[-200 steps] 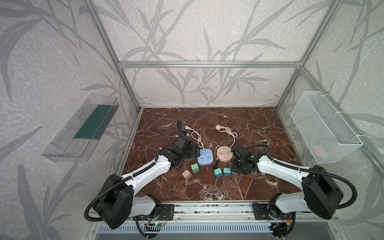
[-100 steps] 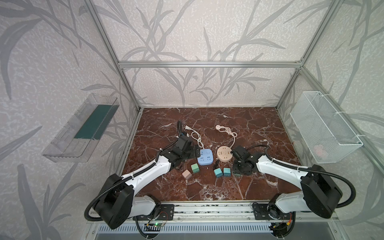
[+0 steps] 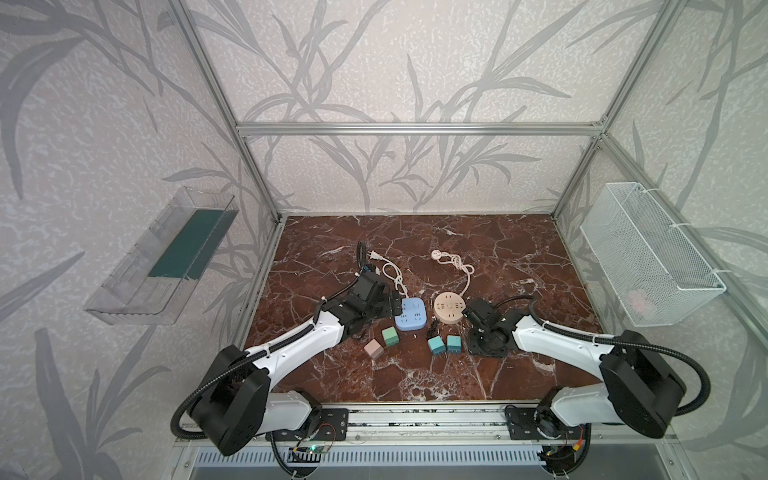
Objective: Insert the plug
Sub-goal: 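Grasp the light green adapter with the right gripper and lift it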
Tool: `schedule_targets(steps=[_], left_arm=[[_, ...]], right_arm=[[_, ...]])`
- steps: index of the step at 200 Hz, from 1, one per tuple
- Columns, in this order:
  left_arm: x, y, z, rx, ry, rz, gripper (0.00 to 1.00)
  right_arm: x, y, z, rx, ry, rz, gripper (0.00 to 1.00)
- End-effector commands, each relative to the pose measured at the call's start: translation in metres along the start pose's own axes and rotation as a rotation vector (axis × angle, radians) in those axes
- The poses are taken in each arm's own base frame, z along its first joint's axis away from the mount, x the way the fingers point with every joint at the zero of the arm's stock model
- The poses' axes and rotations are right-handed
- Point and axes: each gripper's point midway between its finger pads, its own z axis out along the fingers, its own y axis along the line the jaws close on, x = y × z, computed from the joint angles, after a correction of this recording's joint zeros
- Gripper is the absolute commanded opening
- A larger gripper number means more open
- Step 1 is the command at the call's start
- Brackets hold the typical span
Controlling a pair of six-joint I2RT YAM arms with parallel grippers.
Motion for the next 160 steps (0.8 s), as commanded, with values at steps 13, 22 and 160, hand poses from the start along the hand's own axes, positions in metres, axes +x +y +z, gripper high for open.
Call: schedule_targets(steps=[13, 22, 160], left_arm=[[0.005, -0.006, 0.002, 0.026, 0.023, 0.010, 0.97], [0.005, -0.009, 0.000, 0.037, 0.032, 0.029, 0.97], [0.031, -0.128, -0.066, 0.663, 0.365, 0.085, 0.85]], right_arm=[[-0.004, 0.003, -0.003, -0.006, -0.024, -0.060, 0.37], [-0.006, 0.004, -0.005, -0.008, -0.031, -0.092, 0.18], [-0.022, 0.101, -0.133, -0.588, -0.345, -0.644, 0.00]])
